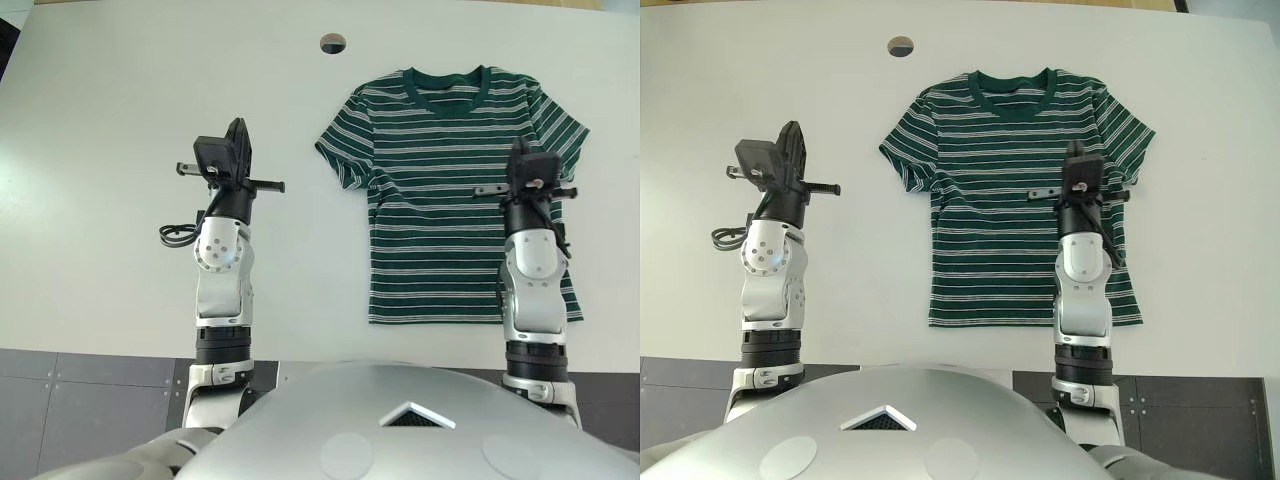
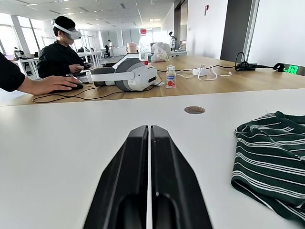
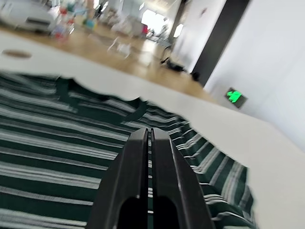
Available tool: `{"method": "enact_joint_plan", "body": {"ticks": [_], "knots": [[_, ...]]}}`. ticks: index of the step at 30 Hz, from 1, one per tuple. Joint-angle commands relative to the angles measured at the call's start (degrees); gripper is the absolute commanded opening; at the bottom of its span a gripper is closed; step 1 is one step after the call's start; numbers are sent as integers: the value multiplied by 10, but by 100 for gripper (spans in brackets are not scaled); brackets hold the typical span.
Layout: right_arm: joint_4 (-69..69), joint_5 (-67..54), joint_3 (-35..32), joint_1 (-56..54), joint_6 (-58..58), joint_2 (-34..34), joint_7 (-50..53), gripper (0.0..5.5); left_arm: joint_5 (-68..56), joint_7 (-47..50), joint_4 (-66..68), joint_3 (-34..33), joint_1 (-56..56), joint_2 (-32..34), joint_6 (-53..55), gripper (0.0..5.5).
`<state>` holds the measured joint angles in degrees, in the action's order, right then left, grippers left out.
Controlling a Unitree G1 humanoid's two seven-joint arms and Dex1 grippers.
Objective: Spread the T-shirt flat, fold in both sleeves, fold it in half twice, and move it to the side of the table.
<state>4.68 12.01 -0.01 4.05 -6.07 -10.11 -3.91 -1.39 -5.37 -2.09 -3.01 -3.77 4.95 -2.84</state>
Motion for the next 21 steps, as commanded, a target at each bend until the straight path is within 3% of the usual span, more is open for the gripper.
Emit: {"method": "enact_joint_plan", "body": {"ticks": [1,7,10,17,21], "knots": [[4,17,19,-28,-26,-18,-16,10,24,-1,-9,15,3,10,-17,12],[85,-5,-19,-18,28,-17,8,10,55,-114,-67,147,52,36,62,12],[100,-14,-26,-24,57,-6,21,10,68,-162,-1,205,122,24,152,12],[108,-22,-34,-19,72,-4,28,10,96,-209,186,292,245,-31,218,12],[111,-21,-32,-24,69,-1,28,10,121,-229,240,314,264,-12,237,12]]}}
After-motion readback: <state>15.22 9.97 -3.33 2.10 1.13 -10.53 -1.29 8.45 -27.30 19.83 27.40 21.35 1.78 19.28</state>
